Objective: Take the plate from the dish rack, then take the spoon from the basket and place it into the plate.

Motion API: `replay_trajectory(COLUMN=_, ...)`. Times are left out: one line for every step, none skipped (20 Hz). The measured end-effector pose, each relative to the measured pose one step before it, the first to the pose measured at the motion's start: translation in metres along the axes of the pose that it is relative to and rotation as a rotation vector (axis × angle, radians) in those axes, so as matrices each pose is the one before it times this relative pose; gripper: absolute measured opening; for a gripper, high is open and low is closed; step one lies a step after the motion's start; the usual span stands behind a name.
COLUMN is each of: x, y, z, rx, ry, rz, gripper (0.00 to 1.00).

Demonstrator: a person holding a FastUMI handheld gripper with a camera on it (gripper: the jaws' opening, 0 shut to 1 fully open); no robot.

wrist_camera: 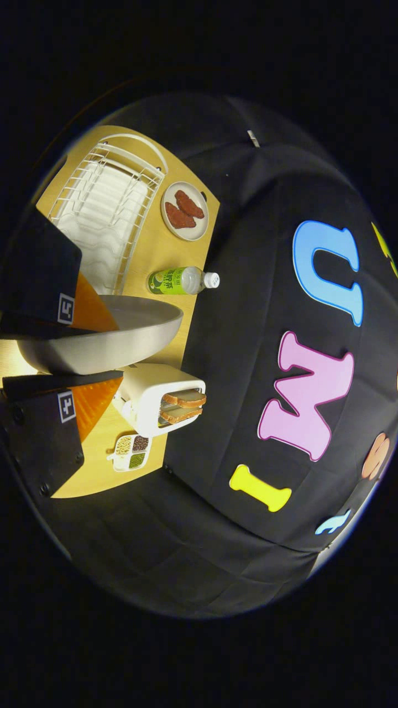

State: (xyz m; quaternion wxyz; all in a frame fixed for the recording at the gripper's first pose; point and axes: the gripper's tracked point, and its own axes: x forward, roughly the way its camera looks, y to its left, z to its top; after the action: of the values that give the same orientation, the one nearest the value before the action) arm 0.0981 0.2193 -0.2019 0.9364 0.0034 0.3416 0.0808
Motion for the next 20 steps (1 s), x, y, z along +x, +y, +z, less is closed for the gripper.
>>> replay_trajectory(x=-0.00602, y=-0.00889, z=0.00277, rx=0.02648, ry=-0.00571, rz=0.00301, gripper=0.29)
replay_trajectory(x=-0.00673, y=-0.00833, z=0.00362, rx=0.02799, ry=-0.00948, rz=0.00518, gripper=0.29)
replay_trajectory(x=-0.00800, y=-0.00730, z=0.00277, rx=0.03004, ry=-0.00770, rz=0.00921, gripper=0.29)
replay_trajectory(x=-0.00857, y=-0.00605, z=0.00261, rx=0.02861, ry=-0.00404, rz=0.01439, gripper=0.29)
replay_trajectory(x=-0.00802, y=-0.00665, z=0.00117, rx=0.02377, ry=-0.00286, rz=0.01283, gripper=0.29)
replay_trajectory(x=-0.00865, y=-0.00746, z=-0.00030, rx=0.01651, ry=-0.00077, rz=0.00981, gripper=0.29)
replay_trajectory(x=-0.00914, y=-0.00796, z=-0.00186, rx=0.01722, ry=0.00171, rz=0.00741, gripper=0.29)
replay_trajectory(x=-0.00908, y=-0.00680, z=-0.00362, rx=0.01868, ry=0.00479, rz=0.01012, gripper=0.29)
replay_trajectory(x=-0.00906, y=-0.00513, z=-0.00676, rx=0.02326, ry=0.01331, rz=0.01276, gripper=0.29)
replay_trajectory(x=-0.00801, y=-0.00528, z=-0.00924, rx=0.02624, ry=0.01980, rz=0.01643, gripper=0.29)
replay_trajectory(x=-0.00762, y=-0.00554, z=-0.01122, rx=0.02744, ry=0.02358, rz=0.01626, gripper=0.29)
replay_trajectory(x=-0.00609, y=-0.00658, z=-0.01161, rx=0.02423, ry=0.02323, rz=0.01665, gripper=0.29)
replay_trajectory(x=-0.00524, y=-0.00696, z=-0.01306, rx=0.02285, ry=0.02017, rz=0.01108, gripper=0.29)
replay_trajectory(x=-0.00440, y=-0.00777, z=-0.01278, rx=0.01861, ry=0.02003, rz=0.00771, gripper=0.29)
replay_trajectory(x=-0.00333, y=-0.00804, z=-0.01554, rx=0.01709, ry=0.02281, rz=0.00219, gripper=0.29)
replay_trajectory(x=-0.00218, y=-0.00855, z=-0.01543, rx=0.02333, ry=0.02583, rz=-0.00121, gripper=0.29)
replay_trajectory(x=-0.00093, y=-0.00583, z=-0.01563, rx=0.03104, ry=0.02677, rz=0.00237, gripper=0.29)
replay_trajectory(x=-0.00117, y=-0.00752, z=-0.01622, rx=0.03591, ry=0.02815, rz=0.00220, gripper=0.29)
replay_trajectory(x=-0.00005, y=-0.00721, z=-0.01528, rx=0.03703, ry=0.02555, rz=-0.00035, gripper=0.29)
replay_trajectory(x=0.00108, y=-0.00923, z=-0.01514, rx=0.02831, ry=0.02755, rz=-0.00483, gripper=0.29)
